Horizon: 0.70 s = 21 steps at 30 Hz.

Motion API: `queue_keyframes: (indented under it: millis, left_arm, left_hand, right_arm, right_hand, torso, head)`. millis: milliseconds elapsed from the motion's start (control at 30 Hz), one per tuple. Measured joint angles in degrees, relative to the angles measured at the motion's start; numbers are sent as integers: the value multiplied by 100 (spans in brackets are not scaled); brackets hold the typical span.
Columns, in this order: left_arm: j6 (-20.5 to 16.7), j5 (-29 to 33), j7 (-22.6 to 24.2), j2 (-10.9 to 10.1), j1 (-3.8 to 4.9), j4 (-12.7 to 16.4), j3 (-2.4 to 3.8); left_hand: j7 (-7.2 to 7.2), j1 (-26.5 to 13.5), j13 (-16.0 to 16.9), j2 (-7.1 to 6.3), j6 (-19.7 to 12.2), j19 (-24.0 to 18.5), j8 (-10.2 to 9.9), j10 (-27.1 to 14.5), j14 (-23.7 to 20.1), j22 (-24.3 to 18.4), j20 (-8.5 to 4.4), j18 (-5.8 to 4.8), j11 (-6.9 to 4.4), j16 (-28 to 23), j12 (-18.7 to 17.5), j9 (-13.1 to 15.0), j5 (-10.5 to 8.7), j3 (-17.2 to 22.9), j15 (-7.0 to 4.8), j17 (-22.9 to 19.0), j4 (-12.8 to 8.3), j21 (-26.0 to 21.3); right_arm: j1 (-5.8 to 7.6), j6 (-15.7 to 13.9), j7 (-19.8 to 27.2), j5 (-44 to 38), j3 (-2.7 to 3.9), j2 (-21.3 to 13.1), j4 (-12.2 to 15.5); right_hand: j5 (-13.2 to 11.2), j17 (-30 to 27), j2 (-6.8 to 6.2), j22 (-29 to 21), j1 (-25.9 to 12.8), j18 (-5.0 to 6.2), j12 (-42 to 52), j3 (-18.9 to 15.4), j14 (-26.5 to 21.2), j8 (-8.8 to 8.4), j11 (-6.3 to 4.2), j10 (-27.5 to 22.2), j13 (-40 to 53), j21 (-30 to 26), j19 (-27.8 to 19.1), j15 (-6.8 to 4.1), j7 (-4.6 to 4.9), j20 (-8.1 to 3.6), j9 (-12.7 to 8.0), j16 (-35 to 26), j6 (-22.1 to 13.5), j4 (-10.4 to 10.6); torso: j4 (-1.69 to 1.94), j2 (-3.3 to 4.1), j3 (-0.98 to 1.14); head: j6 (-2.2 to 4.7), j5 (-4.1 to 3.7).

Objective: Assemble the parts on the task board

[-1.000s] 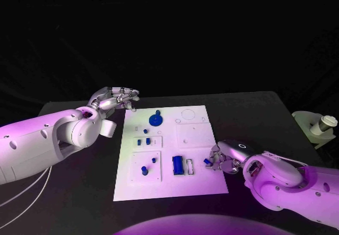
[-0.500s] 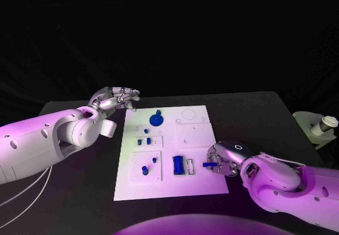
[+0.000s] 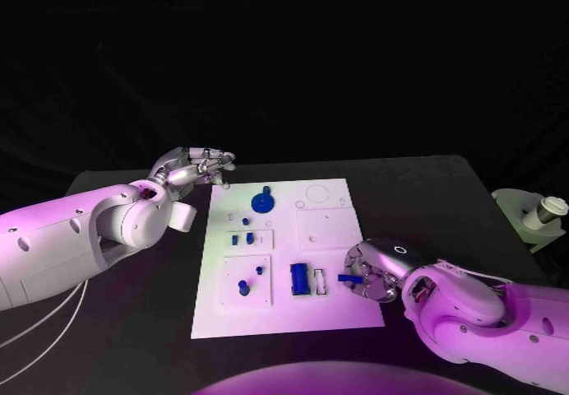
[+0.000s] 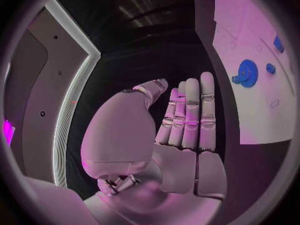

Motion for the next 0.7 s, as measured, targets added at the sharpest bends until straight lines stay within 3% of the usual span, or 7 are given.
queue_keyframes:
  millis: [267,333,400,433,700]
  left_arm:
    - [0,0,-3,2,0,10,0]
    - [0,0,-3,2,0,16,0]
    - [0,0,-4,1,0,20,0]
    - [0,0,-4,1,0,21,0]
    - [0,0,-7,-1,0,31,0]
  left_hand:
    - [0,0,0,0,0,0,0,0,0,0,0,0,0,0,0,0,0,0,0,0,0,0]
    - [0,0,-1,0,0,0,0,0,0,0,0,0,0,0,0,0,0,0,0,0,0,0]
    - [0,0,-1,0,0,0,0,0,0,0,0,0,0,0,0,0,0,0,0,0,0,0]
    - [0,0,-1,0,0,0,0,0,0,1,0,0,0,0,0,0,0,0,0,0,0,0]
    - [0,0,-1,0,0,0,0,0,0,1,0,0,0,0,0,0,0,0,0,0,0,0]
  right_arm:
    - [53,-373,13,466,8,179,46]
    - [58,-444,21,613,8,226,37]
    - [61,-504,29,769,8,268,18]
    - [62,-521,32,838,8,288,2]
    - [52,-494,43,1340,8,474,-152]
  right_hand:
    - [2,0,-3,0,-259,0,32,238,0,16,1,42,29,-1,0,0,8,0,42,0,-49,-111]
    - [1,0,-15,0,-350,0,53,447,0,21,1,42,50,-2,0,0,14,0,46,0,-56,-291]
    - [-33,0,-24,-1,-507,0,90,523,0,56,-7,74,68,-2,0,0,18,0,67,22,-60,-310]
    - [-73,0,-26,-1,-578,0,91,662,0,56,1,83,77,18,0,0,21,0,71,22,-64,-419]
    - [-112,0,9,-1,-1064,0,245,824,1,56,10,134,168,41,0,0,28,0,75,22,-69,-476]
  torso:
    - [2,0,0]
    - [3,1,0]
    - [3,3,0]
    - [3,3,0]
    - [2,4,3]
  head:
    - [0,-12]
    - [0,-14]
    - [0,-14]
    - [0,-14]
    - [-23,5]
